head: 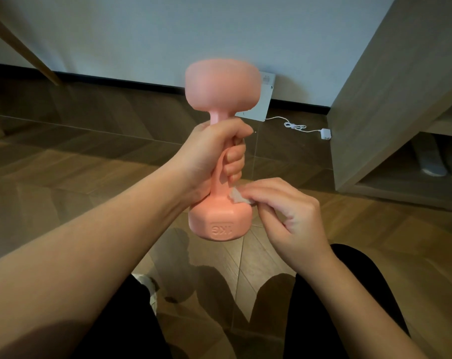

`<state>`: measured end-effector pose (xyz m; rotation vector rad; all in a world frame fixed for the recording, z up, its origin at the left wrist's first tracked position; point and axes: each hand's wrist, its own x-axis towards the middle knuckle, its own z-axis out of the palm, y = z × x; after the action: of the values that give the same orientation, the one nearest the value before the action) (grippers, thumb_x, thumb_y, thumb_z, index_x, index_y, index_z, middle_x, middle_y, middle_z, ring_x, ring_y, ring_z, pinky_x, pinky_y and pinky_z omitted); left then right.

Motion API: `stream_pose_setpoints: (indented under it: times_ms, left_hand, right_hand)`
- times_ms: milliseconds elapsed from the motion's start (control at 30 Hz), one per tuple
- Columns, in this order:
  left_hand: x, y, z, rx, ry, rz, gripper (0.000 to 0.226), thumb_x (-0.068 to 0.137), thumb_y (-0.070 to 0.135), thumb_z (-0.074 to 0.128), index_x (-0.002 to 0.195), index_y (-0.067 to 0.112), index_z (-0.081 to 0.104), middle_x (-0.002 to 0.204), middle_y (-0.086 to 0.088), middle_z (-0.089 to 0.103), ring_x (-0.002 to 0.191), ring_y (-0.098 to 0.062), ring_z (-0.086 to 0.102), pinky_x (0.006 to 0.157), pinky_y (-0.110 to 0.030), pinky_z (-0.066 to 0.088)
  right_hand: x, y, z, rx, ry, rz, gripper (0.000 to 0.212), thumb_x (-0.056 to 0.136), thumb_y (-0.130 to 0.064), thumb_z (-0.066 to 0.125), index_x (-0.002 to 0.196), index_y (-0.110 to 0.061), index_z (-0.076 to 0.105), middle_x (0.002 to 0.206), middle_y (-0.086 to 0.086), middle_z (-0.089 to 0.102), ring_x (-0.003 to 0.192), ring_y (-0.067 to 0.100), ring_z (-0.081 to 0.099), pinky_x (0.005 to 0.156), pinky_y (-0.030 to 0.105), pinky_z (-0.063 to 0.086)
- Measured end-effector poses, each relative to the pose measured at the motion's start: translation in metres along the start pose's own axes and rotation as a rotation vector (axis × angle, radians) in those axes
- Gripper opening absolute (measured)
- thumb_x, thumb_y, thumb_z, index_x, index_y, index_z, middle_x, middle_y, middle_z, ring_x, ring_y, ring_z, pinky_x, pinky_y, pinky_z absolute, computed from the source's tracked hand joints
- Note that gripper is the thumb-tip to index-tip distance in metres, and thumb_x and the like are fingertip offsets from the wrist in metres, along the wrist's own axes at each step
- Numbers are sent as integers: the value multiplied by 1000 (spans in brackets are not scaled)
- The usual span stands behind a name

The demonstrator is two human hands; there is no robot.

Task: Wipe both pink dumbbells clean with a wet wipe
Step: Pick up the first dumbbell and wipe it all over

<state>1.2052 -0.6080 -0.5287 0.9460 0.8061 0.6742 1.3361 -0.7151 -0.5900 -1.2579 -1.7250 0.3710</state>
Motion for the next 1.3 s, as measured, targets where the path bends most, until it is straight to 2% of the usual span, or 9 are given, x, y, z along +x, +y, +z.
stream_pose_setpoints:
  times_ms: [100, 233, 433, 533, 633, 733, 933, 1133, 1300]
  left_hand:
    - [4, -2, 1, 47, 160, 13, 33, 88, 18, 61, 60, 18, 45, 44, 1, 36, 37, -14, 32, 43, -23, 31]
    - [7, 3, 1, 46, 201, 44, 15, 88, 18, 63, 78, 13, 54, 52, -1, 44, 45, -15, 39, 49, -26, 35]
    - [7, 11, -9, -93, -136, -40, 14, 84, 15, 61, 71, 12, 59, 80, -4, 62, 66, -16, 61, 57, -26, 52]
    - [5, 10, -10, -141, -251, -38, 34, 85, 20, 54, 52, 16, 51, 57, 0, 55, 51, -13, 56, 49, -23, 48]
    - [8, 8, -7, -97, -173, 5, 43, 84, 17, 55, 43, 20, 42, 39, 5, 32, 33, -9, 32, 39, -21, 33]
    - [11, 6, -7, -9, -49, 53, 47, 91, 10, 52, 45, 19, 42, 38, 3, 31, 32, -11, 28, 40, -22, 28]
    - [10, 2, -3, 64, 68, 103, 41, 91, 6, 57, 54, 14, 41, 40, 0, 32, 34, -14, 29, 43, -24, 26]
    - [12, 5, -6, 82, 119, 77, 39, 92, 9, 57, 57, 15, 40, 40, 1, 32, 34, -14, 28, 42, -23, 27]
    - [10, 2, -1, 77, 88, 99, 42, 90, 7, 59, 53, 16, 41, 40, 0, 32, 34, -14, 28, 42, -23, 25]
  right_hand:
    - [-11, -7, -5, 25, -68, 11, 30, 89, -14, 57, 116, -5, 68, 120, 1, 65, 115, 12, 59, 95, 29, 49]
    - [-10, -6, 0, -84, -197, 121, 70, 75, -41, 80, 132, -11, 54, 133, -2, 54, 125, 8, 48, 103, 25, 43]
    - [-6, -2, -5, 126, -82, 147, 58, 68, -32, 87, 119, -17, 64, 118, -8, 63, 112, 10, 58, 88, 14, 46]
    - [-6, -4, -6, 198, -157, 189, 61, 66, -30, 87, 121, -22, 63, 121, -11, 63, 117, 8, 57, 91, 15, 46]
    - [1, -3, -12, 199, -276, 255, 61, 73, -27, 85, 129, -22, 61, 126, -15, 60, 121, 7, 54, 95, 17, 46]
    - [5, -3, -20, 205, -342, 226, 42, 89, -28, 67, 130, -21, 62, 131, -13, 59, 125, 8, 53, 100, 20, 44]
    - [17, -3, -5, -30, -203, 179, 30, 92, 3, 60, 116, -11, 72, 115, -2, 70, 111, 7, 62, 98, 29, 50]
    - [8, -13, 5, -167, -67, -30, 31, 81, 11, 67, 103, -9, 75, 104, 3, 73, 99, 16, 67, 87, 28, 53]
    - [19, -12, 6, -227, -77, 34, 22, 84, 6, 64, 97, -7, 76, 96, 5, 74, 90, 21, 68, 78, 38, 56]
